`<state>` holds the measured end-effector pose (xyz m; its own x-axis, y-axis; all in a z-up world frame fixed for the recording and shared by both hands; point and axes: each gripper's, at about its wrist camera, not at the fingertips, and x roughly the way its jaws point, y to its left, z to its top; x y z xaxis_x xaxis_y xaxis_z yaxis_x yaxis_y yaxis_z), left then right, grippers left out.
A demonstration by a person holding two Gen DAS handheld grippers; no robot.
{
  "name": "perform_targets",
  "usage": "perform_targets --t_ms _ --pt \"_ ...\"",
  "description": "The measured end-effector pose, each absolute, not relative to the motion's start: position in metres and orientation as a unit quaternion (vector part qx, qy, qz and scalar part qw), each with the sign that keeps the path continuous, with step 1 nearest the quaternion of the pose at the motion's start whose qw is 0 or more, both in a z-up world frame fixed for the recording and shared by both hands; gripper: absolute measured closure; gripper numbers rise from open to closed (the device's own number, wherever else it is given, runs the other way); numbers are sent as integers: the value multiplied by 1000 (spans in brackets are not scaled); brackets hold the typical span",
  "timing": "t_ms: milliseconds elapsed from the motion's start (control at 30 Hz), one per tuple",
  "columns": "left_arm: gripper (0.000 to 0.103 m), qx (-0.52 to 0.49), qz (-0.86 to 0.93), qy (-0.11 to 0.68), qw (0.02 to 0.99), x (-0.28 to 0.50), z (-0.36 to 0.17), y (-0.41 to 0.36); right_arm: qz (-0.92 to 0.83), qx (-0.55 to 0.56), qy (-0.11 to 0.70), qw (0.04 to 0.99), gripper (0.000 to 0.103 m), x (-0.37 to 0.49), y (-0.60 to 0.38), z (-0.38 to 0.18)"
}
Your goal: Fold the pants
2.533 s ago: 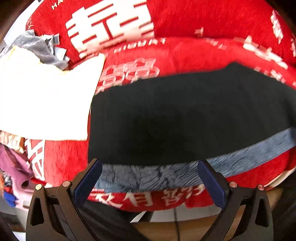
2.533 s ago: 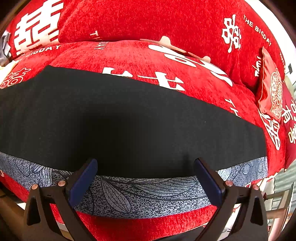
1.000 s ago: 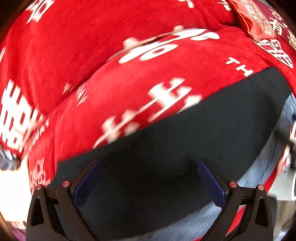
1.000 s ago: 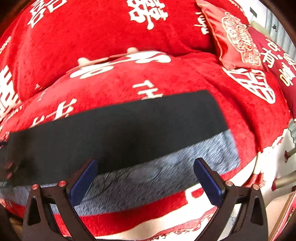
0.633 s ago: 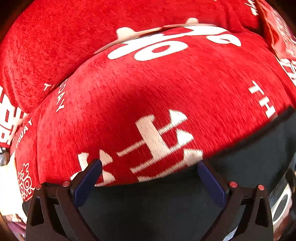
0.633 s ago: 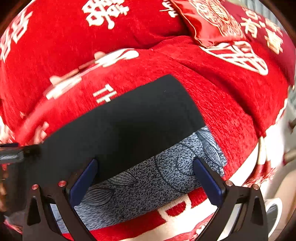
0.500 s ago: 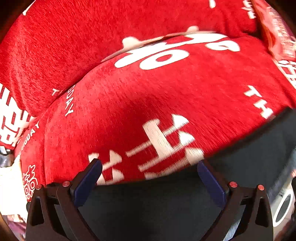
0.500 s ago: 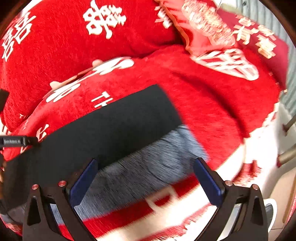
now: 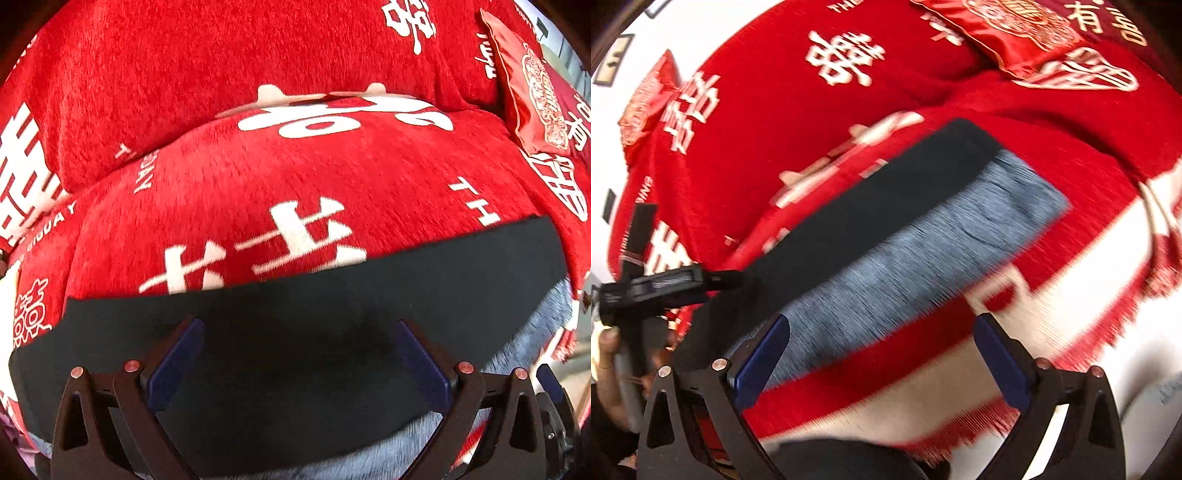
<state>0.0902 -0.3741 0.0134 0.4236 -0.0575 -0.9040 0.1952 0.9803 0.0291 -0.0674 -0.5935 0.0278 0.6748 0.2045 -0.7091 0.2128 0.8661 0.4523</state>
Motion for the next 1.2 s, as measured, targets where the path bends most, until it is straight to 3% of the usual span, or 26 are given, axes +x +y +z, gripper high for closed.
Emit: perform_targets --t_ms 133,400,667,933,967,1000,1033,1067,1100,1200 --pt "0 33 -64 564 822 102 -18 -365 18 294 398 869 5 -54 -598 16" --pt "0 16 -32 557 830 110 -17 -370 1 359 345 867 4 -33 -627 17" --pt "0 27 -27 554 831 102 -16 -372 50 337 376 862 3 -63 -603 11" --pt "0 25 -24 576 817 97 -17 -372 32 319 346 882 3 5 -611 17" --pt "0 24 -24 578 815 98 -18 -372 28 318 350 880 11 9 -613 18" --pt "0 24 -25 580 814 99 -18 -371 18 313 360 879 36 12 -614 21" --pt "0 23 -26 581 813 100 -19 -371 11 305 371 877 49 12 -615 23" --pt "0 22 -27 582 812 101 -19 -371 -5 289 380 879 70 9 -616 26" --pt "0 22 -27 582 812 101 -19 -372 -14 271 385 882 83 6 -616 30" --pt "0 32 -22 581 813 101 -18 -376 -29 195 395 897 84 3 -599 43"
